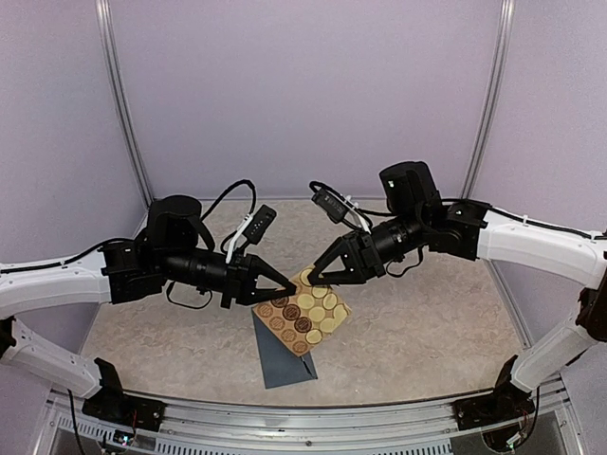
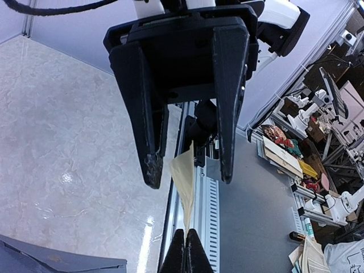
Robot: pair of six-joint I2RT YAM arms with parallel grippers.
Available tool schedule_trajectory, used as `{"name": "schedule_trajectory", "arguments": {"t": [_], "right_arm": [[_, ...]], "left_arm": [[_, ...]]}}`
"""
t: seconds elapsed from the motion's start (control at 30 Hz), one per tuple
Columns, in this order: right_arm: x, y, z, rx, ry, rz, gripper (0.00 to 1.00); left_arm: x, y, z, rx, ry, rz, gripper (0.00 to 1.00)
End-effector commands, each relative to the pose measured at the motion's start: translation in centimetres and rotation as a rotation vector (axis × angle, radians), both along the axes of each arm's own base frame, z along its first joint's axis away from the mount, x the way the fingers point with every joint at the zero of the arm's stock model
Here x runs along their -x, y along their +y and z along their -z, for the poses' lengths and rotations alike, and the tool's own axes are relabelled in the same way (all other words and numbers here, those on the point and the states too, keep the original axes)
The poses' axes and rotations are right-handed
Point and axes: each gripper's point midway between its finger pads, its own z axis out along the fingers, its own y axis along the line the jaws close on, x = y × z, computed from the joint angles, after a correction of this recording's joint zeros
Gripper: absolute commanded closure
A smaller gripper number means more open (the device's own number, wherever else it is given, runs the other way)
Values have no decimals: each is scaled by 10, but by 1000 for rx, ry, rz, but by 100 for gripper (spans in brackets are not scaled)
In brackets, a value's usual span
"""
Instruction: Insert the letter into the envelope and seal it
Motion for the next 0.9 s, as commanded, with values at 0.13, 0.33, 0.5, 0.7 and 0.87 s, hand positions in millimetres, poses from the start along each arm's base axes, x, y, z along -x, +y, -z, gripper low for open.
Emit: {"name": "schedule_trajectory", "arguments": {"t": [0.13,0.33,0.5,0.7,0.87], "right_arm": [[15,14,5,-29,9,-69,68],[14,16,7,-28,8,-68,98],[19,16,6,-49,5,-97,100],[24,12,5,-54,-8,-113,100],[26,10,6,-51,-7,-110,96]], "left_arm": [[8,3,-15,62,-20,18,100],[11,4,-19,77,-24,27,100],[15,4,-23,100,-21,49,100],[13,6,-22,98,-24,40,100],[12,9,-23,101,-25,32,100]]}}
